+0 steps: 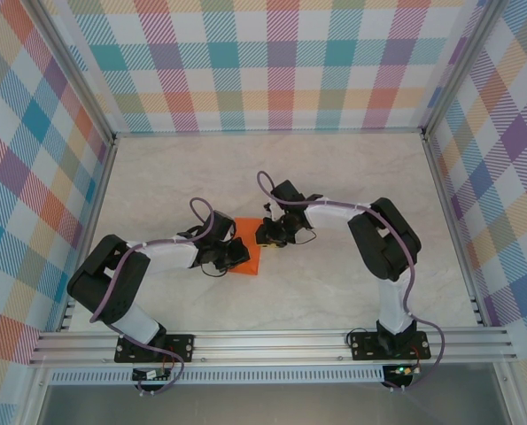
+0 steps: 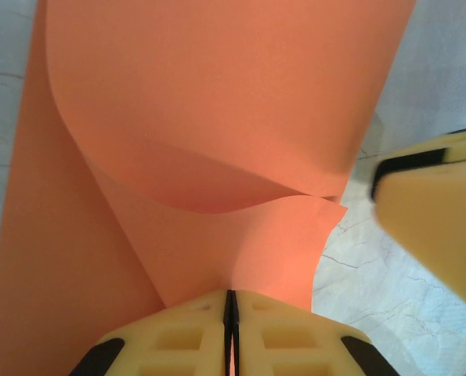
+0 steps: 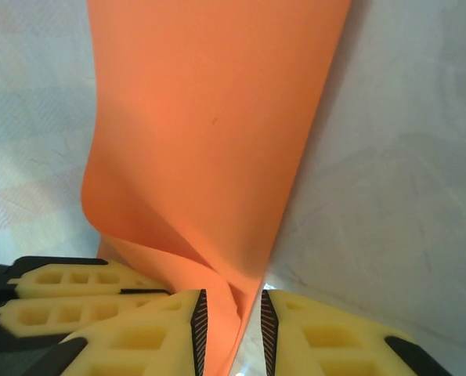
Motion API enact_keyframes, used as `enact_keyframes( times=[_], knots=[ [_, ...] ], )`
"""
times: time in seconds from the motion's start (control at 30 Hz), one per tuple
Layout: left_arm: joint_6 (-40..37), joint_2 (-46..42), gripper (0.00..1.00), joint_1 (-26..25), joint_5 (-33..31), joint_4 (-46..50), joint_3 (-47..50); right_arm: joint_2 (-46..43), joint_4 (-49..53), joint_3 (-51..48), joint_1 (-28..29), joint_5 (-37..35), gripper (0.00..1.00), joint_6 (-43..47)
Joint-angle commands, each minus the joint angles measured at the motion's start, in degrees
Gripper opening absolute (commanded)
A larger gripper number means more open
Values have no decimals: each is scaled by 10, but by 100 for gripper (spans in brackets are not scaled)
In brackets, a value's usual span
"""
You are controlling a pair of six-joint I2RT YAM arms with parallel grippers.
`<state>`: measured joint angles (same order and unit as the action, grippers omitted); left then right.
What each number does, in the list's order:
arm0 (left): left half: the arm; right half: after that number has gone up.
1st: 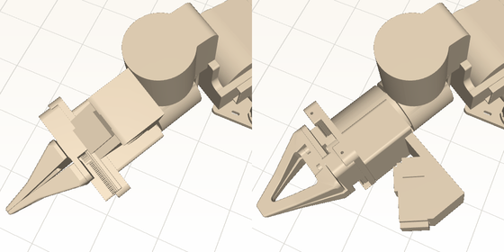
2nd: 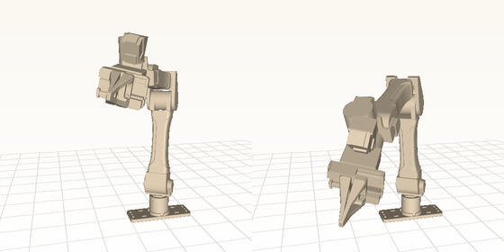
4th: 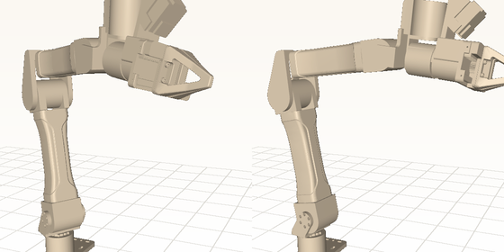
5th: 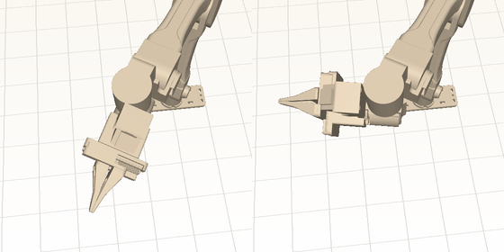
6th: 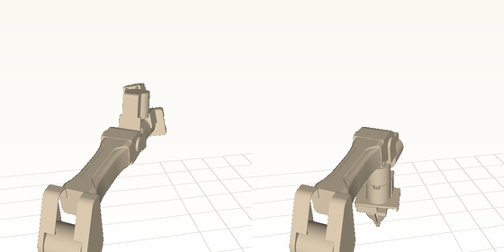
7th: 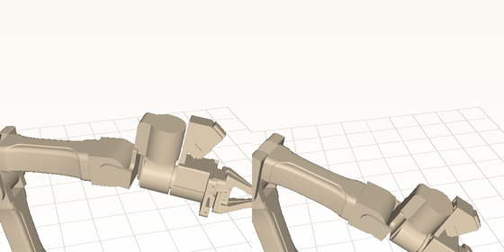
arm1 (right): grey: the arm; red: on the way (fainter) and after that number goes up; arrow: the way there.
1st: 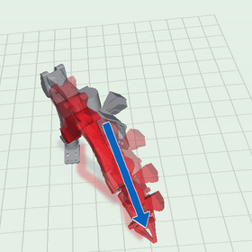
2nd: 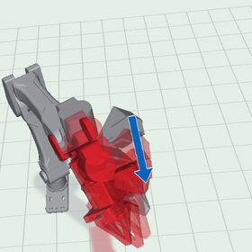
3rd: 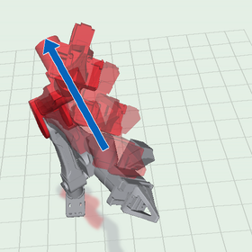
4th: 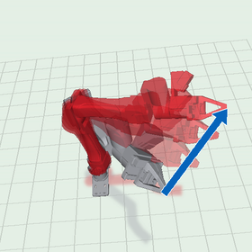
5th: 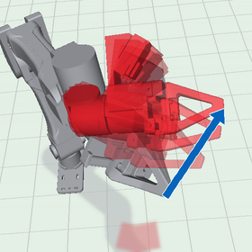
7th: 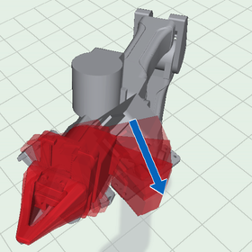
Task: Fold a paper plane with a square sheet of paper (pick it up from the middle)
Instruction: Fold the triangle a second time at the center of the table.
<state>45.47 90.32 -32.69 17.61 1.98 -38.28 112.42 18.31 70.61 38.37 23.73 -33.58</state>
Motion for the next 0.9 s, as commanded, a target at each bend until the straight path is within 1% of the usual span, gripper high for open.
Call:
enact_keyframes(
  times=[0.0, 0.1, 0.2, 0.3, 0.43, 0.57, 0.87],
  knots=[
    [6, 8, 11, 4, -25, 49, -6, -71, 19, -17, 3, -38, 28, -3],
    [10, 9, 10, 4, -32, 55, -7, -87, 9, -44, 7, -21, 25, -20],
    [10, 12, 9, 3, -33, 54, -8, -92, -5, -67, 21, -4, 19, -39],
    [11, 14, 9, 1, -33, 54, -10, -89, -31, -83, 35, 23, 14, -62],
    [13, 16, 8, 0, -34, 55, -10, -78, -54, -92, 51, 39, 11, -83],
    [13, 20, 6, -1, -34, 53, -9, -59, -71, -93, 62, 60, 9, -91],
    [18, 18, 5, -1, -36, 52, -6, -27, -77, -100, 73, 62, 8, -97]
  ],
)
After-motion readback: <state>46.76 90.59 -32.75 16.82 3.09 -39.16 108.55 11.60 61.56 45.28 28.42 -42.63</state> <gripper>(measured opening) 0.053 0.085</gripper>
